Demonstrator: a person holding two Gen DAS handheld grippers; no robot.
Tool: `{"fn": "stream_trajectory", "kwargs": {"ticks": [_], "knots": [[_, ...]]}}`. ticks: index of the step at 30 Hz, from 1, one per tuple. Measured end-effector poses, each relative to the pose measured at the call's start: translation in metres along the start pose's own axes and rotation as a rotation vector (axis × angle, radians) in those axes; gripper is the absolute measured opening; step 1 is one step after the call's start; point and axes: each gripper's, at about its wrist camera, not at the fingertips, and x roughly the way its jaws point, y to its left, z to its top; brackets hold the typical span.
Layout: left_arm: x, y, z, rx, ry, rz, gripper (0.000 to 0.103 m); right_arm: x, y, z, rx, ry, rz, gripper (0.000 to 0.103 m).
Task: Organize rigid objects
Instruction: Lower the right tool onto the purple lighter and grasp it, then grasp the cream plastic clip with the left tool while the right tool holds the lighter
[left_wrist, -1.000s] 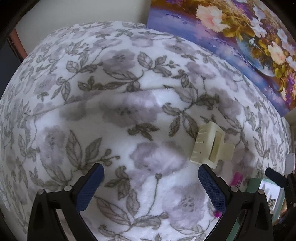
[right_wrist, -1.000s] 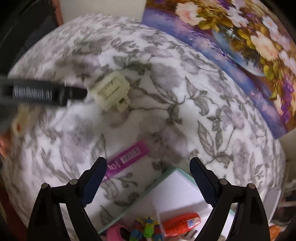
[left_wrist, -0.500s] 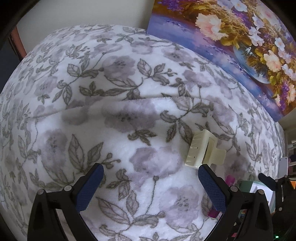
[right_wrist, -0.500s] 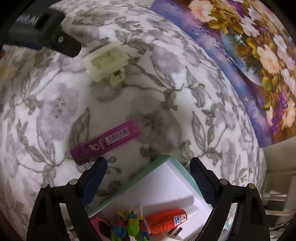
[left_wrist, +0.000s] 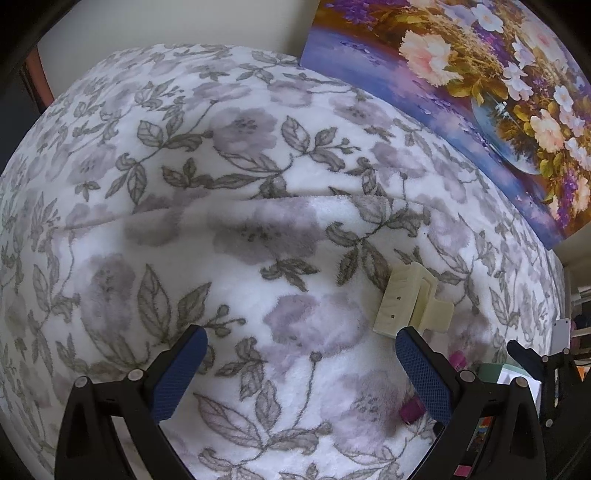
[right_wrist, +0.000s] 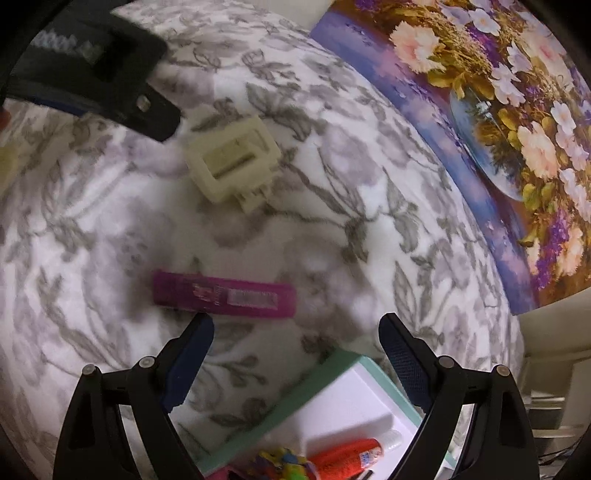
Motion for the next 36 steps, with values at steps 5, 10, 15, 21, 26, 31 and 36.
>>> {"fn": "stream_trajectory", "kwargs": {"ticks": [5,10,15,21,26,31,36], "knots": [[0.004,0.007,0.001,-0.026,0.008,0.001,0.103,-0.003,0.003,0.007,0.053,-0.015,0.107,0.091],[0.006,0.012,0.001,-0.046,0.012,-0.005,0.103,-0.001,-0.004,0.013,0.174,-0.012,0.232,0.091],[0.006,0.014,0.001,-0.057,0.011,-0.013,0.103,0.012,-0.009,0.021,0.242,0.015,0.274,0.091],[0.007,0.015,0.000,-0.063,0.019,-0.023,0.103,0.021,0.001,0.022,0.239,0.036,0.254,0.091],[0.011,0.018,0.000,-0.066,0.028,-0.023,0.103,0.027,-0.001,0.025,0.231,0.029,0.258,0.091],[0.013,0.018,0.001,-0.067,0.033,-0.025,0.103,0.026,-0.001,0.023,0.232,0.007,0.267,0.086],[0.014,0.017,0.000,-0.062,0.037,-0.025,0.103,0.018,-0.006,0.018,0.249,0.001,0.269,0.082]]}}
